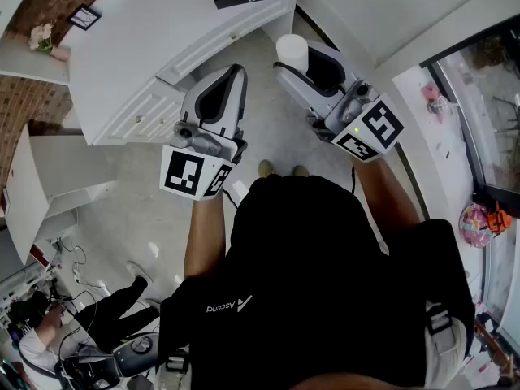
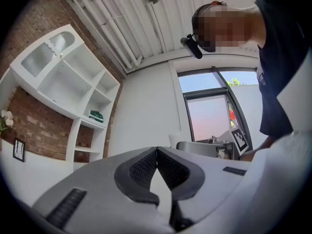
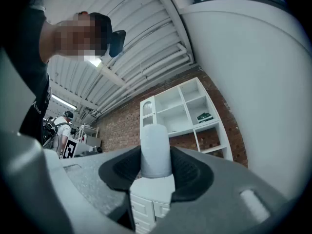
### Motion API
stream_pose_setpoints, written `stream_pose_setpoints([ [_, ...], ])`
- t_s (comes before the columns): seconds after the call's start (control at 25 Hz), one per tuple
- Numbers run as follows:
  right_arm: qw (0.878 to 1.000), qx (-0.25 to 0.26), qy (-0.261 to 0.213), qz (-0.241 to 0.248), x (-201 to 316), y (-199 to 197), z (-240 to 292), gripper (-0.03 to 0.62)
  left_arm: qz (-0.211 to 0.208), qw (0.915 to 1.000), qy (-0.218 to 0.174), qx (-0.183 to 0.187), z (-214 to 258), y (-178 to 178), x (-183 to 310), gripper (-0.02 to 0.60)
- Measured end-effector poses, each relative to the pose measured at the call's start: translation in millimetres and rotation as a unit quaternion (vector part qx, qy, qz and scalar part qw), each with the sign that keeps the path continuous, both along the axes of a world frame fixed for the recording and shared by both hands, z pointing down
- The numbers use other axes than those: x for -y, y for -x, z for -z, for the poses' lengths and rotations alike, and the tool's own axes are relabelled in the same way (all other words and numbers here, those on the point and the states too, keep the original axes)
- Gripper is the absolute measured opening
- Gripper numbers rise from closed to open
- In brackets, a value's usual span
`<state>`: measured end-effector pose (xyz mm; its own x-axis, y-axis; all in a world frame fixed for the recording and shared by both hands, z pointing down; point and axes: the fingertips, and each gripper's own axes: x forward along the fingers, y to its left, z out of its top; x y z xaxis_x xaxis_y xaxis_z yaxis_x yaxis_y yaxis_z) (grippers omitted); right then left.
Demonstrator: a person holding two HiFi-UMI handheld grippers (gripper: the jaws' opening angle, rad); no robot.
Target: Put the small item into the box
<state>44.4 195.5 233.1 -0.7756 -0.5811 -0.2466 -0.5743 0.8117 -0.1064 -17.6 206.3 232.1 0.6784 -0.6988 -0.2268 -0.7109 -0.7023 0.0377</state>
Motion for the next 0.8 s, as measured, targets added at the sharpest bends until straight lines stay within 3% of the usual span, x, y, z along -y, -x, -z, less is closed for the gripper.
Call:
stream_pose_setpoints([
  [0.8,1.000,0.017,0.017,-0.018,17.3,26.6,-4.4,0.175,-0.011,0.9999,-0.009,-0.003,-5.7,41.4,20.9,-0.002],
])
